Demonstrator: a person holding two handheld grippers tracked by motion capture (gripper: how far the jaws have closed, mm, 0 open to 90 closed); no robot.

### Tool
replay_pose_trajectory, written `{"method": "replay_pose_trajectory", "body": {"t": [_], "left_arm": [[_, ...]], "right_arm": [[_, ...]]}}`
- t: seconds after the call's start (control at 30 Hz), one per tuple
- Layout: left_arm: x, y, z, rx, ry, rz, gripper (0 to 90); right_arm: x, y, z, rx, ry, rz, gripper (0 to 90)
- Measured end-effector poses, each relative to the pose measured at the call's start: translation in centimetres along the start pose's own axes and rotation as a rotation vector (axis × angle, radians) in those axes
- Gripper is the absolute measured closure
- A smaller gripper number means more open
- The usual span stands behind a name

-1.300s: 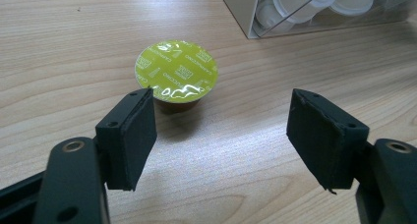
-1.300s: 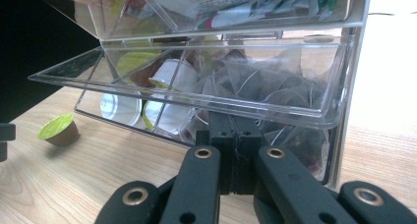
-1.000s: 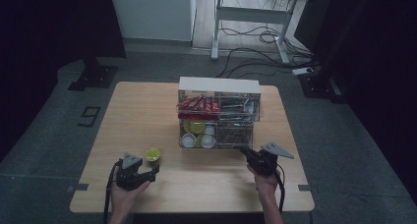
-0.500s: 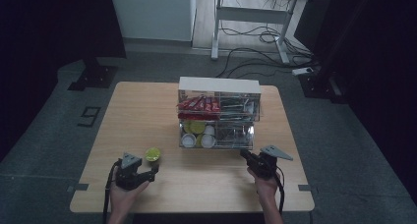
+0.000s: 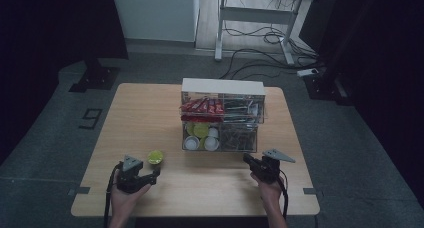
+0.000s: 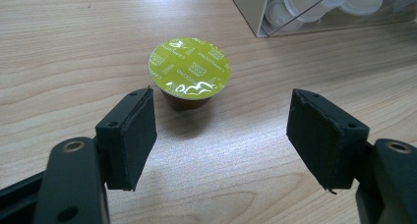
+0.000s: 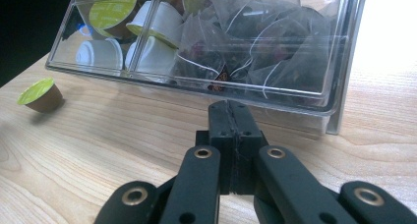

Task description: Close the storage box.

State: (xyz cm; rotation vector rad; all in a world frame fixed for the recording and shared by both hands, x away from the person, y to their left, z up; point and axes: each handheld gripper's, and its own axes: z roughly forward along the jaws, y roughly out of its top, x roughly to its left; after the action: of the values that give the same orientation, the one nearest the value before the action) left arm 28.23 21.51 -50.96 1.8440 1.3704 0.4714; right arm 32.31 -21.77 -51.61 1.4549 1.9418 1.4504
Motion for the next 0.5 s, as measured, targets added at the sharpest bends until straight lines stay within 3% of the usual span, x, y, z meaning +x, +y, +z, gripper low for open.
{"method": "replay_pose_trajectory", "body": {"t": [0.17,0.3,0.5], "left_arm": [[0.0,0.0,0.0,0.002,-0.002,0.002,27.3],[-0.2,0.0,0.1,0.005,-0.003,0.006,27.3],[-0.3,0.0,0.1,0.007,-0.006,0.01,27.3]], "right_arm": [[0.2,0.0,-0.3,-0.004,0.012,0.009,87.2],[0.7,0.3,-0.4,-0.037,0.051,-0.011,84.7],[1.2,0.5,-0.5,-0.076,0.059,-0.038,63.7]]}}
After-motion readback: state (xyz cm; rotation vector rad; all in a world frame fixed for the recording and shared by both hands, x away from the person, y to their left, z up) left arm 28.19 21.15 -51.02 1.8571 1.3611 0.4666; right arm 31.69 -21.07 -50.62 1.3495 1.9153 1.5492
